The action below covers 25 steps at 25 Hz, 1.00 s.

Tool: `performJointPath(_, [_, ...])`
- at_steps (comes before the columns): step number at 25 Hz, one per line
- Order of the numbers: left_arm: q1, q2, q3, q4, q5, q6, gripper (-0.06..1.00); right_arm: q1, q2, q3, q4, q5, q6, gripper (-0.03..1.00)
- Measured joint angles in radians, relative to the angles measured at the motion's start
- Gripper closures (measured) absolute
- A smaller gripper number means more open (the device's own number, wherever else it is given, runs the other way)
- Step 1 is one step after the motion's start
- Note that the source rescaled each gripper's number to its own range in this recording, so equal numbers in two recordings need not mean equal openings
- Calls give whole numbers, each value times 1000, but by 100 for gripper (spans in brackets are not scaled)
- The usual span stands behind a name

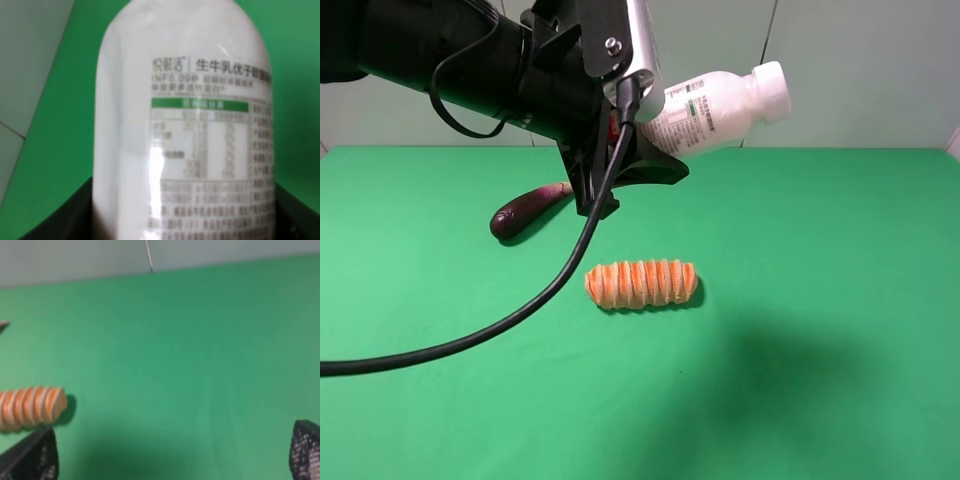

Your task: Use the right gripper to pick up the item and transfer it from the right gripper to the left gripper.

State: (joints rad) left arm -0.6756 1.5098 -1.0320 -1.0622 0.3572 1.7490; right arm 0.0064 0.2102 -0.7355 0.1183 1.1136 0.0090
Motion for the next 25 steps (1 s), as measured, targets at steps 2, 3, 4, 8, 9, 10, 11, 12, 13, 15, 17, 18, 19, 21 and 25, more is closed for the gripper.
performJointPath(2, [0, 0, 0, 0, 0, 0, 92, 0, 0, 0, -9, 8, 2, -3])
performJointPath(3, [0, 0, 0, 0, 0, 0, 92, 0, 0, 0, -12, 10, 4, -3])
performJointPath(4, [0, 0, 0, 0, 0, 0, 92, 0, 0, 0, -15, 10, 4, -3])
performJointPath(8, [0, 0, 0, 0, 0, 0, 92, 0, 0, 0, -16, 10, 4, -3])
performJointPath(9, [0, 0, 0, 0, 0, 0, 92, 0, 0, 0, -16, 10, 4, -3])
performJointPath(10, [0, 0, 0, 0, 0, 2, 92, 0, 0, 0, -16, 10, 4, -3])
performJointPath(11, [0, 0, 0, 0, 0, 2, 92, 0, 0, 0, -16, 5, 4, -3])
performJointPath(12, [0, 0, 0, 0, 0, 2, 92, 0, 0, 0, -21, -8, 4, -3])
performJointPath(13, [0, 0, 0, 0, 0, 2, 92, 0, 0, 0, -29, -23, 4, -3])
performJointPath(15, [0, 0, 0, 0, 0, 3, 92, 0, 0, 0, -51, -34, -1, -3])
performJointPath(17, [0, 0, 0, 0, 0, 3, 92, 0, 0, 10, -78, -34, -9, -3])
performJointPath(18, [0, 0, 0, 0, 0, 3, 92, 0, 0, 27, -88, -34, -9, -3])
performJointPath(19, [0, 0, 0, 0, 0, 3, 92, 0, 0, 49, -95, -34, -9, -3])
performJointPath(21, [0, 0, 0, 0, 0, 3, 92, 0, 0, 120, -99, -34, -9, -3])
performJointPath(25, [0, 0, 0, 0, -2, 3, 92, 0, -1, 236, -101, -61, 16, -3])
